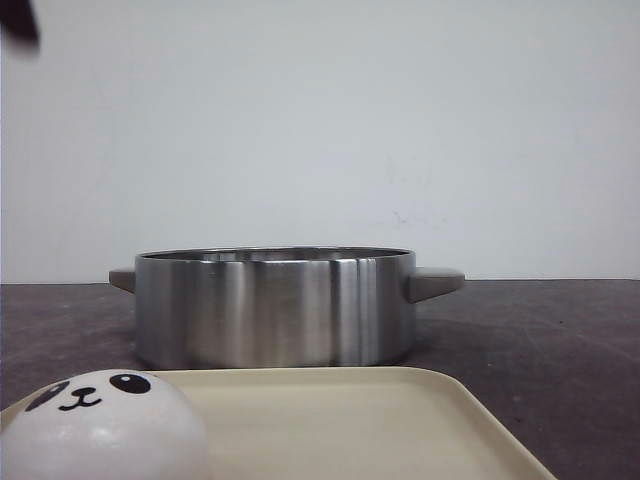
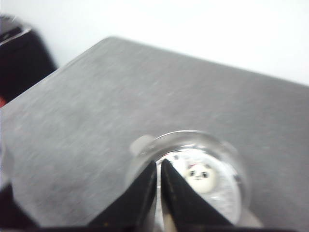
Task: Steam buns
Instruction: 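Lower the left gripper onto the last tray bun and grasp it, then lift the bun with the left gripper and carry it over the pot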
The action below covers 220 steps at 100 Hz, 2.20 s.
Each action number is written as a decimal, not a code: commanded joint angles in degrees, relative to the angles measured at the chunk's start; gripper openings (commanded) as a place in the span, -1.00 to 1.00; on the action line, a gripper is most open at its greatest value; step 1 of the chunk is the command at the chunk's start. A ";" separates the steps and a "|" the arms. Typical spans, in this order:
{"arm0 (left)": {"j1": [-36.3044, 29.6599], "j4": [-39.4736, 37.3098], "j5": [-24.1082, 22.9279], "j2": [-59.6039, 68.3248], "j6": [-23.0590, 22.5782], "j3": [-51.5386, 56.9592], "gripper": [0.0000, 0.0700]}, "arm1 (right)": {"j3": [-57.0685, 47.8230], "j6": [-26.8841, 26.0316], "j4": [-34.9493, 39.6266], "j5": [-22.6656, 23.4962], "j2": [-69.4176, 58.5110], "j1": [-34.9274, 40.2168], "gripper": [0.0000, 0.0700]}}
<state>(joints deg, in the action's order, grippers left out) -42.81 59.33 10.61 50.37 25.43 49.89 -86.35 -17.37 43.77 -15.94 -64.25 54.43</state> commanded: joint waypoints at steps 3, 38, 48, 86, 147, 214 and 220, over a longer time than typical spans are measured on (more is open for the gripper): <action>-2.08 -2.45 0.17 1.84 1.29 -1.29 0.61 | -0.90 -0.24 1.18 -1.84 0.15 0.68 -0.99; -9.14 -11.08 -0.04 14.23 5.99 -2.21 0.61 | -0.87 -0.42 4.07 -3.78 -0.15 0.70 -0.99; -10.95 -13.18 -0.09 18.27 7.04 -2.21 0.61 | -0.87 -0.42 4.07 -3.80 -0.15 0.68 -0.99; -13.46 -16.81 -0.24 30.67 7.17 -2.21 0.59 | -0.87 -0.35 5.14 -3.74 -0.13 0.70 -0.99; -14.05 -14.73 -3.28 28.81 2.19 -0.70 -0.98 | -0.87 -0.24 6.10 -3.78 -0.13 0.68 -0.99; -3.82 -12.57 -16.57 21.62 -13.27 27.56 -0.98 | -0.87 -0.44 5.35 -3.83 -0.13 0.68 -0.99; -1.70 -12.59 -16.50 24.09 -14.95 27.85 -0.98 | -0.87 -0.44 5.38 -3.83 -0.13 0.68 -0.99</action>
<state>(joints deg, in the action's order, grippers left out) -45.65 46.85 -5.85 71.61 14.37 76.69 -86.32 -17.39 49.89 -19.57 -63.86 54.39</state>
